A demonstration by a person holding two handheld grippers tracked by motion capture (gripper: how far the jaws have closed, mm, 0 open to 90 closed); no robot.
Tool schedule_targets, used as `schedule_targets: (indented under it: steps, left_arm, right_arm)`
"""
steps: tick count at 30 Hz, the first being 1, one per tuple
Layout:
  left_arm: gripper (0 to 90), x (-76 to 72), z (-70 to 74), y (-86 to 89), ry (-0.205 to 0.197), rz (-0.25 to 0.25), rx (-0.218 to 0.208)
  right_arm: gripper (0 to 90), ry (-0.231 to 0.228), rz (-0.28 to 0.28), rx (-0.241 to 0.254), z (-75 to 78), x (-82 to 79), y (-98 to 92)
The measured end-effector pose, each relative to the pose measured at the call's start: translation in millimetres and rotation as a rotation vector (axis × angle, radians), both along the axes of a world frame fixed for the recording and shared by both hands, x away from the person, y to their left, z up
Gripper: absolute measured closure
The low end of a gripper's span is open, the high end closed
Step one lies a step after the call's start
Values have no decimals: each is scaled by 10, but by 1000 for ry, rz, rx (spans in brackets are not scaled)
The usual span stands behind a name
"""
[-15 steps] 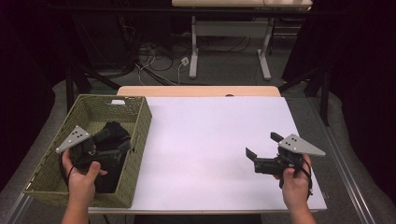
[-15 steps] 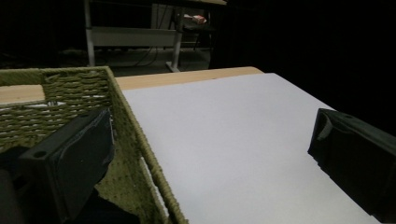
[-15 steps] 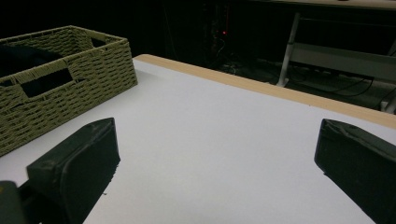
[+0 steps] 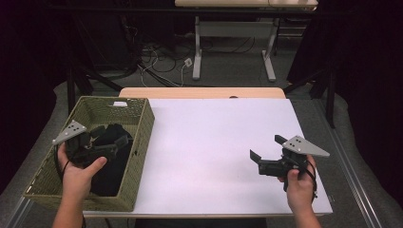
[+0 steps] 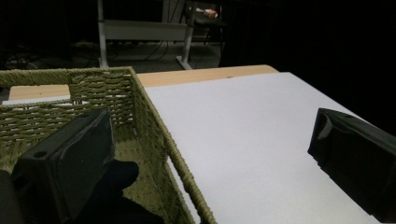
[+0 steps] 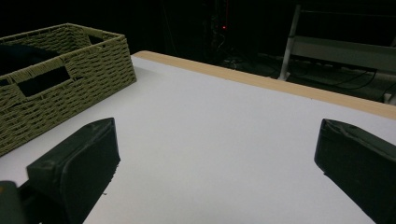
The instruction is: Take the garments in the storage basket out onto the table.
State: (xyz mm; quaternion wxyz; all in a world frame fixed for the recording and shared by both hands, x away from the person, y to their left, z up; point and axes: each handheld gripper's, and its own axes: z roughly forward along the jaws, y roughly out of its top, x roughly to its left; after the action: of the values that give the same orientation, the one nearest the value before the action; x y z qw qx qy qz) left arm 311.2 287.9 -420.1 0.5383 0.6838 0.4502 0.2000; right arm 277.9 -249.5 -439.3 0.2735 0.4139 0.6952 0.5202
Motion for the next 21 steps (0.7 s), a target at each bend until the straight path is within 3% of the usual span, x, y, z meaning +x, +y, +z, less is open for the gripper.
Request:
schedule_targets:
  steps: [4, 8, 21]
  left_arm:
    - [4, 66, 15, 94, 31, 4, 0]
    - [4, 119, 26, 167, 42, 29, 46]
    - [10, 238, 68, 351, 86, 66, 95]
  right_arm:
    - [0, -3, 7, 4, 3, 8, -4]
    - [0, 4, 5, 3, -20, 19, 0]
    - [0, 21, 5, -6, -48, 35, 8]
